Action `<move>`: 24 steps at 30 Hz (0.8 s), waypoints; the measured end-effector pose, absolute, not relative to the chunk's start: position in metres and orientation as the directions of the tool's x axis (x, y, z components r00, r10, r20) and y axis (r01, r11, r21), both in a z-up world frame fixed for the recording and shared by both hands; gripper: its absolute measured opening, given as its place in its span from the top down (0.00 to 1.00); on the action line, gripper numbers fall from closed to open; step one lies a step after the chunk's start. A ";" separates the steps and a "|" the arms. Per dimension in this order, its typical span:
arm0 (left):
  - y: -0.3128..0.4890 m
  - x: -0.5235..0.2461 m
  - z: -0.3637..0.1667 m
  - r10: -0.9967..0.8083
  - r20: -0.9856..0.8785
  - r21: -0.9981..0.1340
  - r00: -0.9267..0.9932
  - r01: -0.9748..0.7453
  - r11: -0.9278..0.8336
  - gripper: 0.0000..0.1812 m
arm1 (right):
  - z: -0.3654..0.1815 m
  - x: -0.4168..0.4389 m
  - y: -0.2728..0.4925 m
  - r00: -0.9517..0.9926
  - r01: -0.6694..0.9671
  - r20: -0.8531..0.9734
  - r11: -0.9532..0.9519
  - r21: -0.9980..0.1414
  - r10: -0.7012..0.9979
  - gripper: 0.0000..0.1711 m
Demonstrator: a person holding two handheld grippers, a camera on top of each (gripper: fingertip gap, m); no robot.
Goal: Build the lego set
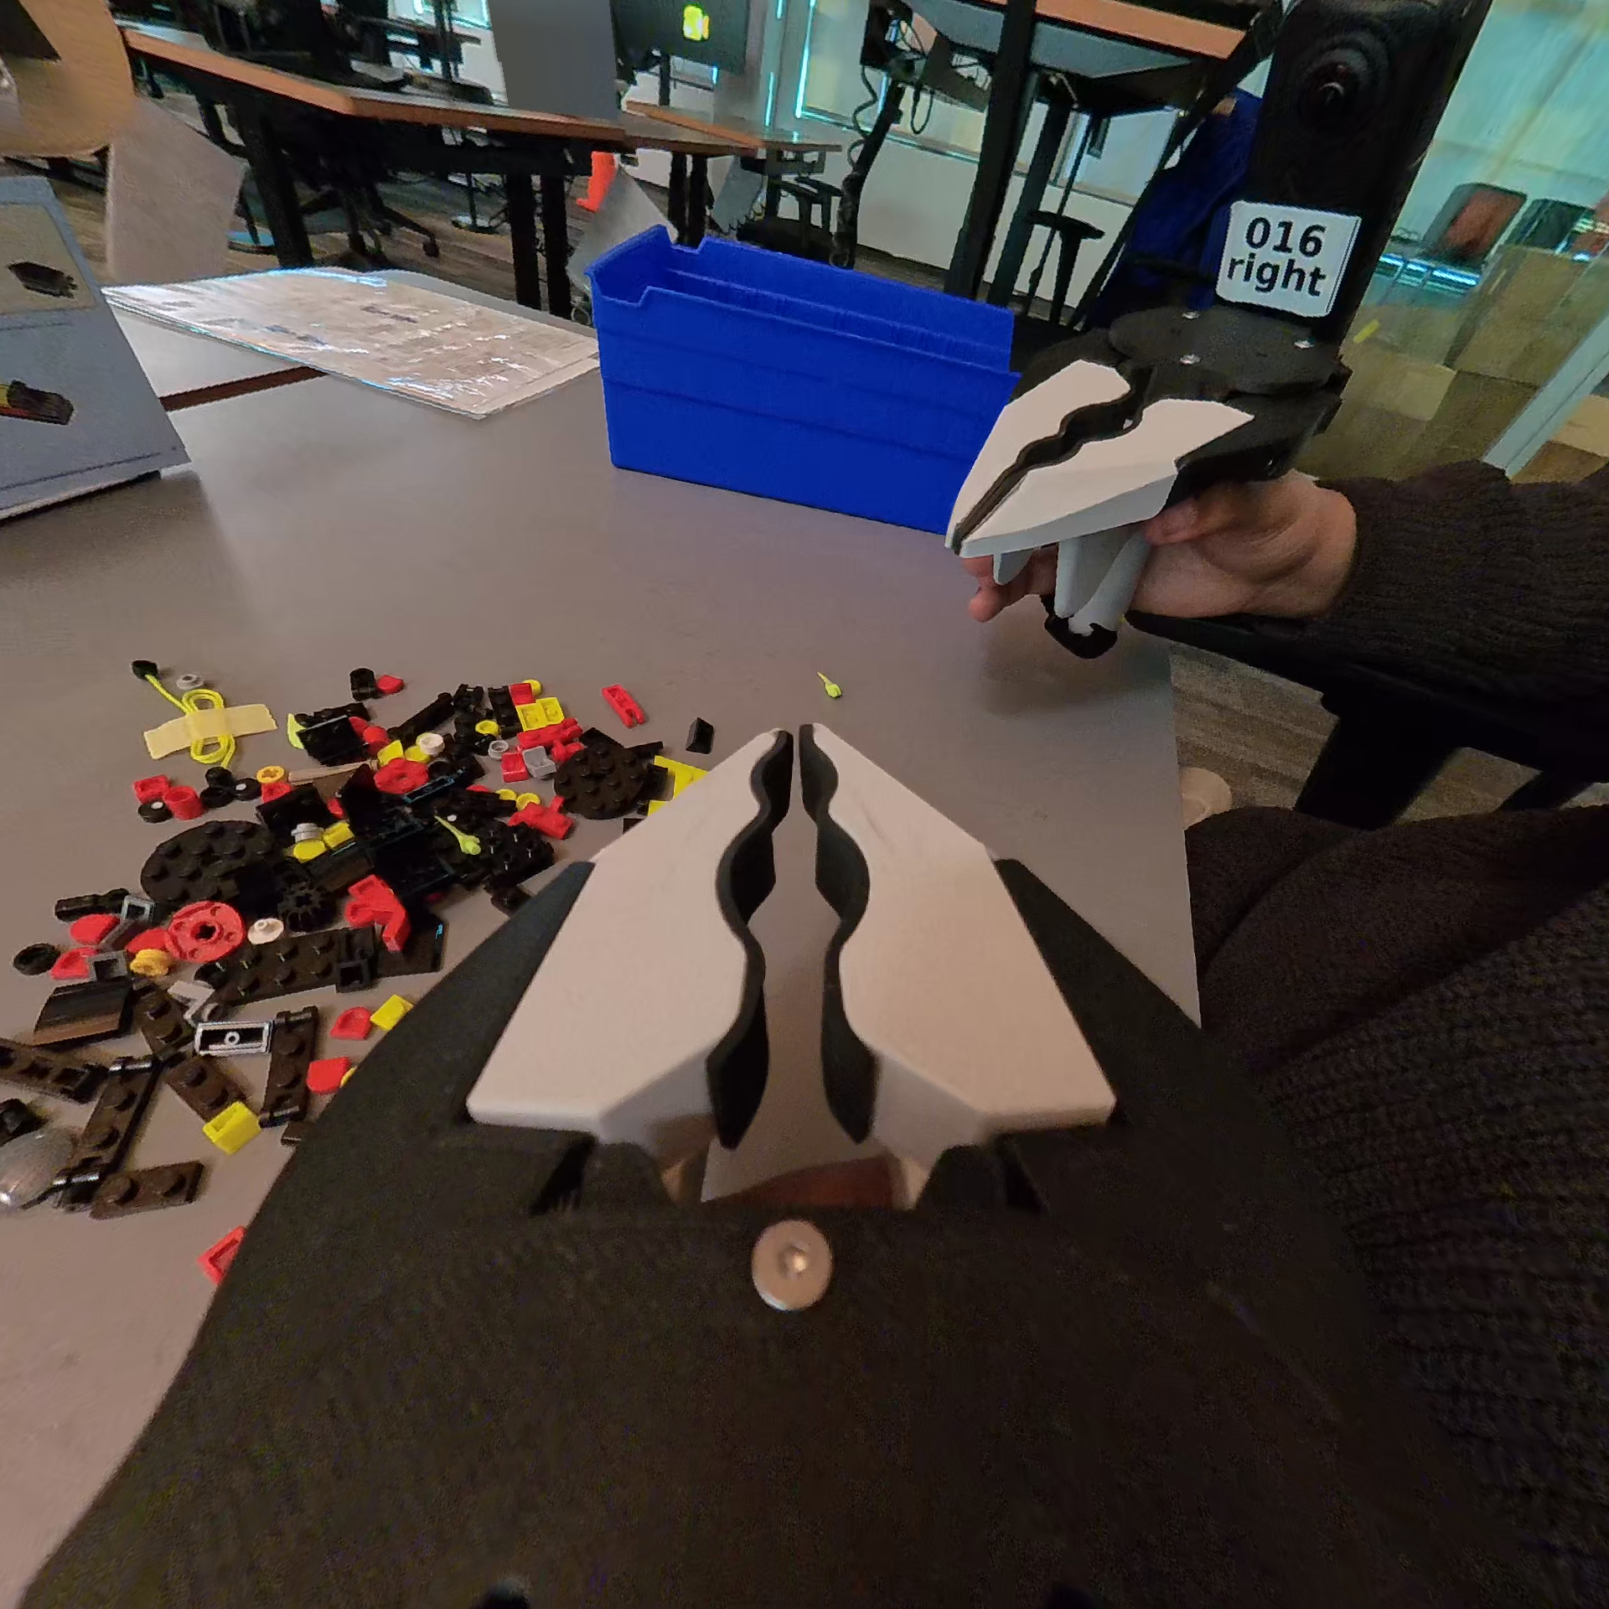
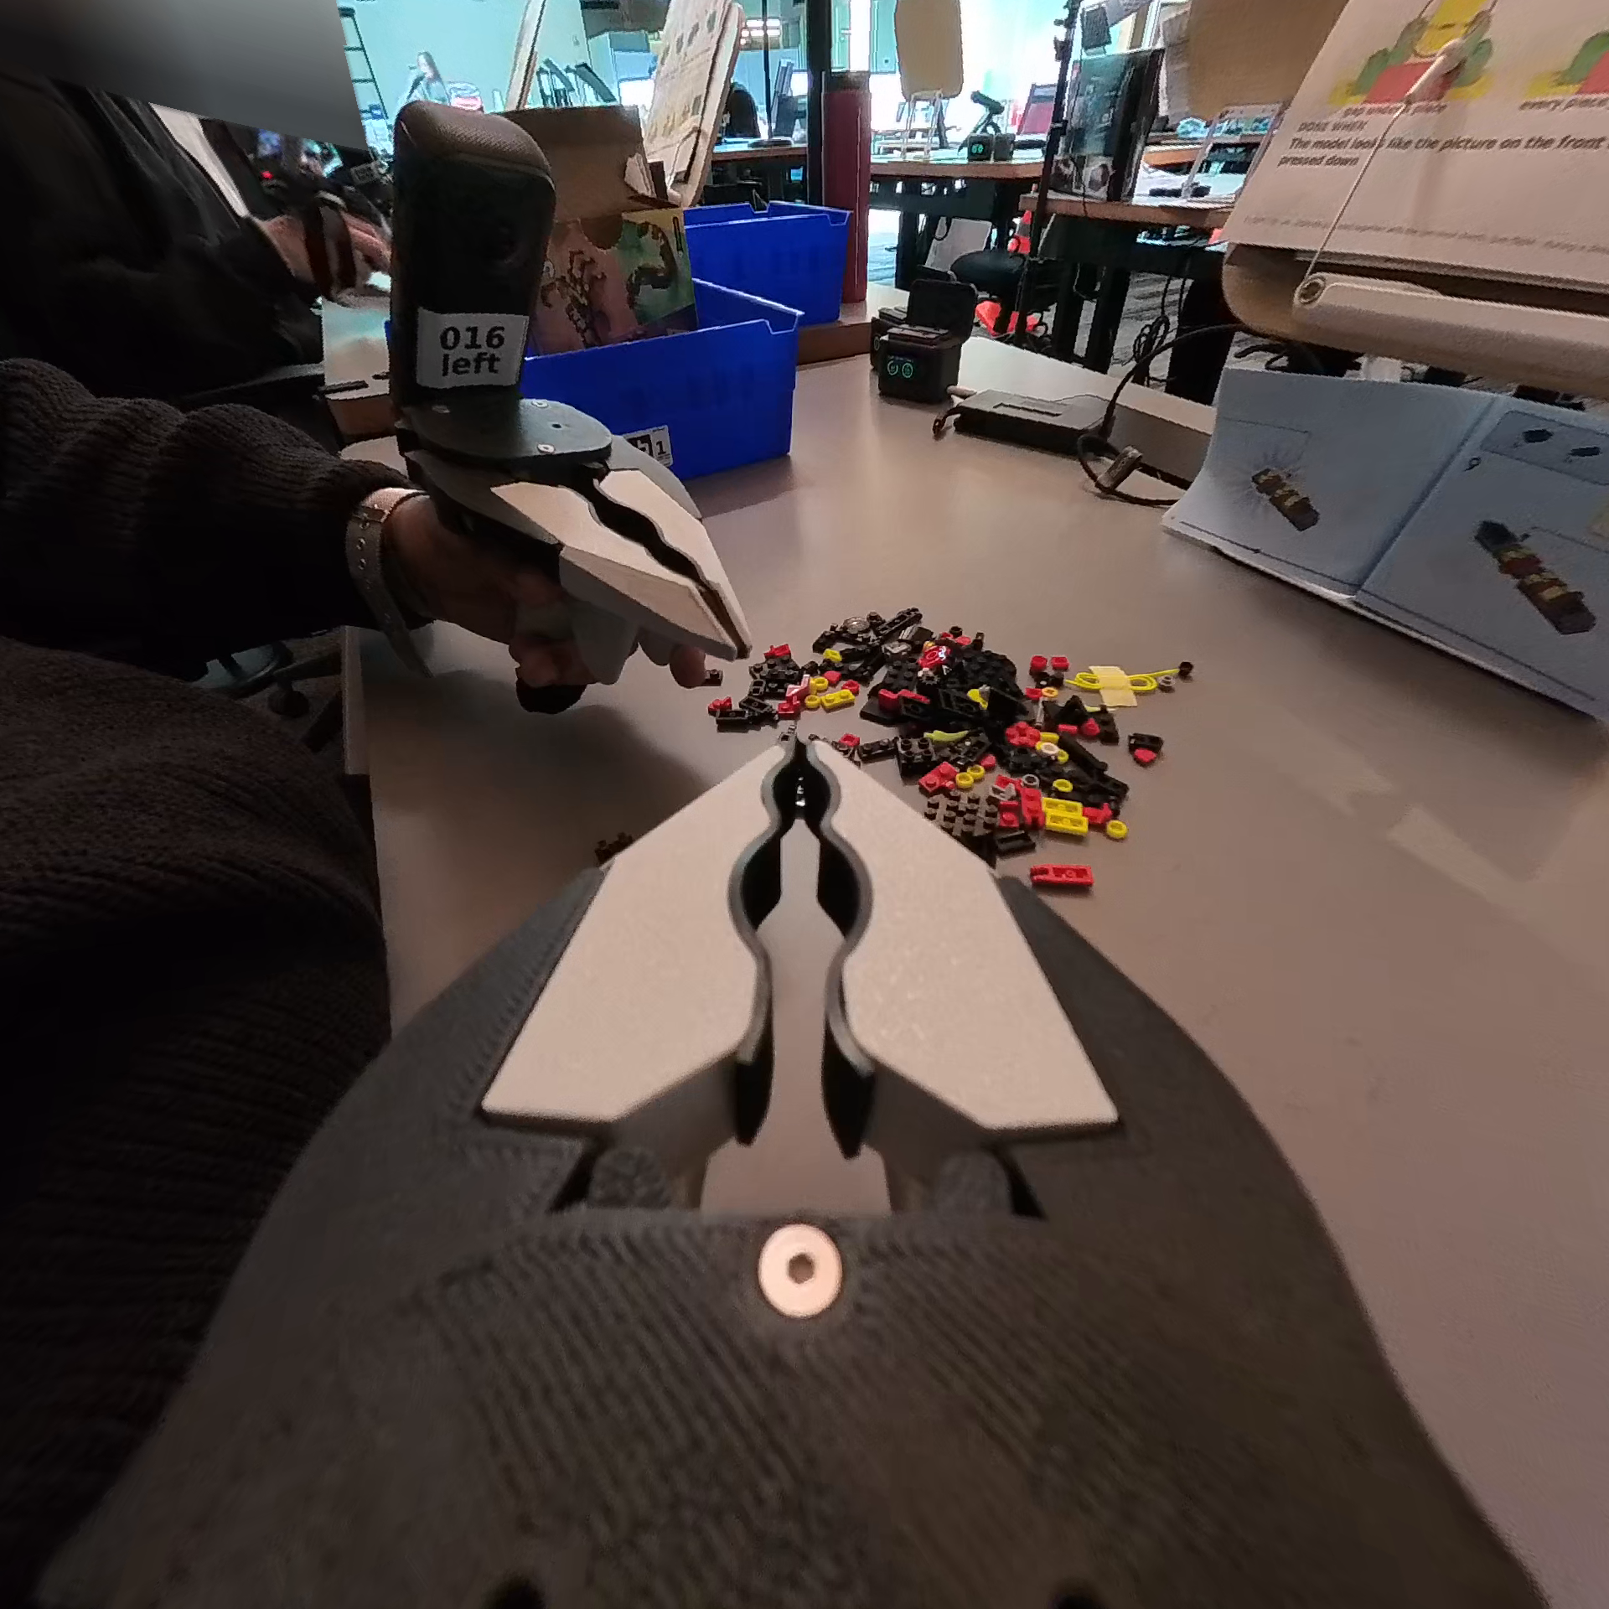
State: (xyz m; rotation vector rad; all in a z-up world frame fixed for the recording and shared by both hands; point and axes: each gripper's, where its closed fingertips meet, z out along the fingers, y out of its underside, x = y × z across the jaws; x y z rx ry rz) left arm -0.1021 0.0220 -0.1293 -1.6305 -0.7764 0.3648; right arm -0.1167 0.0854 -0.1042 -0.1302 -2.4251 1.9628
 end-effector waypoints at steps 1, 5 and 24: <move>0.022 -0.102 -0.129 0.664 0.182 -0.958 0.725 0.282 -0.045 1.00 | -0.104 -0.117 0.085 -0.996 0.052 -0.037 0.208 -0.977 0.077 1.00; 0.022 -0.102 -0.130 0.664 0.180 -0.958 0.726 0.283 -0.050 0.99 | -0.105 -0.117 0.085 -0.996 0.052 -0.036 0.211 -0.976 0.079 1.00; 0.024 -0.102 -0.134 0.665 0.175 -0.954 0.726 0.291 -0.066 0.98 | -0.109 -0.114 0.084 -0.997 0.051 -0.039 0.229 -0.972 0.060 1.00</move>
